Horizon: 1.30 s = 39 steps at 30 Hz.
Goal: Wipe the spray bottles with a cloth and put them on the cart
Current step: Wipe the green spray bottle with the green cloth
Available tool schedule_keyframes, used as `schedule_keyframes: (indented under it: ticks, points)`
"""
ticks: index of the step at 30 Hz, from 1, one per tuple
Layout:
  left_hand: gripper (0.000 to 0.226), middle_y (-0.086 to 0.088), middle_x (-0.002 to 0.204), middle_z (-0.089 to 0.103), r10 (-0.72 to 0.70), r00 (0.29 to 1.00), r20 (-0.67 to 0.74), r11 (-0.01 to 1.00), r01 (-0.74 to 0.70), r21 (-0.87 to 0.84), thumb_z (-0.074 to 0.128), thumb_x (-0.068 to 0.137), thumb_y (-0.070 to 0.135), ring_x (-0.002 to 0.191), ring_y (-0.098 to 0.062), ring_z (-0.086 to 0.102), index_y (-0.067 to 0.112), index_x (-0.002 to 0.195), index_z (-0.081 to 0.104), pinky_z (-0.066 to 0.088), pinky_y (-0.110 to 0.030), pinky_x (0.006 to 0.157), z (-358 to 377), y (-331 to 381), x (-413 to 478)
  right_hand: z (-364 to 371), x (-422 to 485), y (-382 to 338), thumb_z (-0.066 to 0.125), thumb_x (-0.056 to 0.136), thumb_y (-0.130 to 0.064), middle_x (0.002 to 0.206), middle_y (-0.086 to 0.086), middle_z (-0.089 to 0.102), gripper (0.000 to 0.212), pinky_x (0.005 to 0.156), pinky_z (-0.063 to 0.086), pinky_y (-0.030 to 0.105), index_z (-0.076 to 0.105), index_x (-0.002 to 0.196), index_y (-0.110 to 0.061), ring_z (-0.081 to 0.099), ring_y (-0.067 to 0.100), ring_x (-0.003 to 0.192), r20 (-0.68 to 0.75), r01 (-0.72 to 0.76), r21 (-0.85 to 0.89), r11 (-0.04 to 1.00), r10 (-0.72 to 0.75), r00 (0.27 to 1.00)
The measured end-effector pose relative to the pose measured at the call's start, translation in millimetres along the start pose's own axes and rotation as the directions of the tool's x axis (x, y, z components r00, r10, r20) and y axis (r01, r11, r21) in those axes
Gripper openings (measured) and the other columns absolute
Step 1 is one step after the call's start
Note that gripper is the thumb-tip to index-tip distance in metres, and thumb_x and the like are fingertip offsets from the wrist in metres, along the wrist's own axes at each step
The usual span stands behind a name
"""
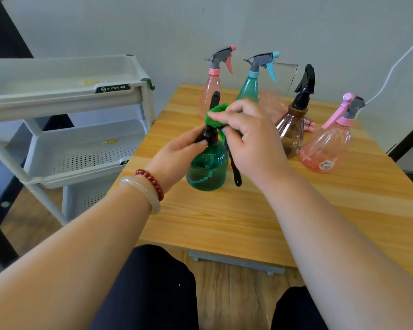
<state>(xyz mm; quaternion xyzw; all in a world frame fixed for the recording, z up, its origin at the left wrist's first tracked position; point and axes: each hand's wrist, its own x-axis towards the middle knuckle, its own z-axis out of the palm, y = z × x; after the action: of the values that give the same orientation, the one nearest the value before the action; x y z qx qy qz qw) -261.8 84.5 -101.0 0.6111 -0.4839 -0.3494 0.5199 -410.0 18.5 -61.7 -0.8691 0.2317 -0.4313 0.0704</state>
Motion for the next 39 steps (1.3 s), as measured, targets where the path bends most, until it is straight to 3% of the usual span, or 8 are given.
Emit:
schedule_keyframes:
  ticks: [8, 14, 19, 22, 24, 29, 34, 39]
  points:
    - [0.039, 0.013, 0.127, 0.065, 0.054, 0.997, -0.061, 0.998, -0.052, 0.034, 0.062, 0.097, 0.026, 0.119, -0.003, 0.058, 0.037, 0.134, 0.057, 0.046, -0.028, 0.103, 8.4, -2.5, 2.4, -16.2, 9.2, 1.8, 0.057, 0.091, -0.002, 0.097, -0.006, 0.055, 0.032, 0.082, 0.04, 0.016, 0.073, 0.116, -0.014, 0.052, 0.013, 0.093, -0.035, -0.002, -0.02, 1.0, 0.001, 0.999]
    - [0.029, 0.021, 0.103, 0.07, 0.09, 0.982, -0.163, 0.995, -0.094, -0.014, 0.067, 0.093, 0.023, 0.094, 0.008, 0.066, 0.036, 0.119, 0.067, 0.055, -0.016, 0.083, 16.4, -5.2, 4.8, -3.3, 1.3, -0.3, 0.054, 0.089, -0.001, 0.101, 0.006, 0.06, 0.03, 0.082, 0.046, 0.033, 0.076, 0.106, -0.012, 0.055, 0.029, 0.097, 0.049, 0.048, -0.065, 0.997, -0.044, 0.998]
    - [0.024, 0.016, 0.111, 0.071, 0.087, 0.975, -0.202, 0.996, -0.09, -0.004, 0.071, 0.09, 0.026, 0.103, -0.005, 0.066, 0.041, 0.109, 0.067, 0.054, -0.028, 0.09, 21.7, -1.4, 7.0, -20.5, 7.9, 5.7, 0.056, 0.091, 0.002, 0.099, -0.005, 0.058, 0.031, 0.072, 0.034, 0.009, 0.076, 0.106, -0.017, 0.049, 0.004, 0.078, 0.125, -0.038, 0.005, 0.999, 0.038, 0.991]
    - [0.021, 0.022, 0.105, 0.067, 0.078, 0.974, -0.211, 0.997, -0.073, 0.032, 0.073, 0.089, 0.03, 0.101, -0.003, 0.062, 0.046, 0.096, 0.063, 0.051, -0.028, 0.09, 24.7, 3.1, 9.6, -19.9, 22.2, 8.1, 0.055, 0.092, 0.002, 0.099, -0.009, 0.055, 0.033, 0.069, 0.034, 0.003, 0.075, 0.109, -0.017, 0.047, -0.007, 0.076, 0.025, -0.095, 0.009, 0.995, 0.095, 0.995]
    - [0.024, 0.026, 0.1, 0.064, 0.092, 0.973, -0.213, 0.995, -0.084, 0.048, 0.073, 0.088, 0.029, 0.101, -0.002, 0.062, 0.049, 0.091, 0.059, 0.051, -0.032, 0.095, 24.7, 4.2, 11.0, -17.0, 23.6, 6.9, 0.054, 0.092, 0.003, 0.099, -0.009, 0.054, 0.034, 0.069, 0.033, 0.002, 0.075, 0.11, -0.017, 0.045, -0.01, 0.074, 0.108, -0.122, 0.019, 0.992, 0.119, 0.987]
    - [0.024, 0.027, 0.094, 0.063, 0.13, 0.969, -0.211, 0.991, -0.118, 0.067, 0.073, 0.088, 0.028, 0.095, 0.004, 0.06, 0.047, 0.088, 0.059, 0.052, -0.035, 0.098, 25.1, 3.7, 11.0, -42.9, 14.3, 7.7, 0.057, 0.093, 0.0, 0.094, -0.017, 0.055, 0.035, 0.072, 0.035, 0.004, 0.076, 0.101, -0.029, 0.05, 0.001, 0.083, 0.342, -0.172, 0.001, 0.985, 0.162, 0.926]
    - [0.021, 0.024, 0.098, 0.064, 0.116, 0.968, -0.224, 0.992, -0.103, 0.068, 0.073, 0.088, 0.031, 0.099, -0.001, 0.062, 0.047, 0.089, 0.059, 0.053, -0.038, 0.097, 27.8, 3.0, 12.2, -41.3, 22.3, 10.3, 0.058, 0.092, -0.001, 0.1, -0.005, 0.06, 0.033, 0.067, 0.037, 0.006, 0.075, 0.108, -0.025, 0.052, 0.005, 0.075, 0.171, -0.165, 0.023, 0.986, 0.159, 0.972]
    - [0.019, 0.023, 0.096, 0.066, 0.128, 0.965, -0.23, 0.99, -0.109, 0.092, 0.075, 0.087, 0.029, 0.098, -0.001, 0.061, 0.042, 0.089, 0.062, 0.05, -0.039, 0.1, 26.2, 1.7, 15.3, -32.8, 15.1, 12.7, 0.057, 0.093, 0.0, 0.1, -0.006, 0.058, 0.033, 0.076, 0.039, 0.012, 0.075, 0.108, -0.023, 0.054, 0.012, 0.087, 0.261, -0.153, 0.008, 0.988, 0.146, 0.954]
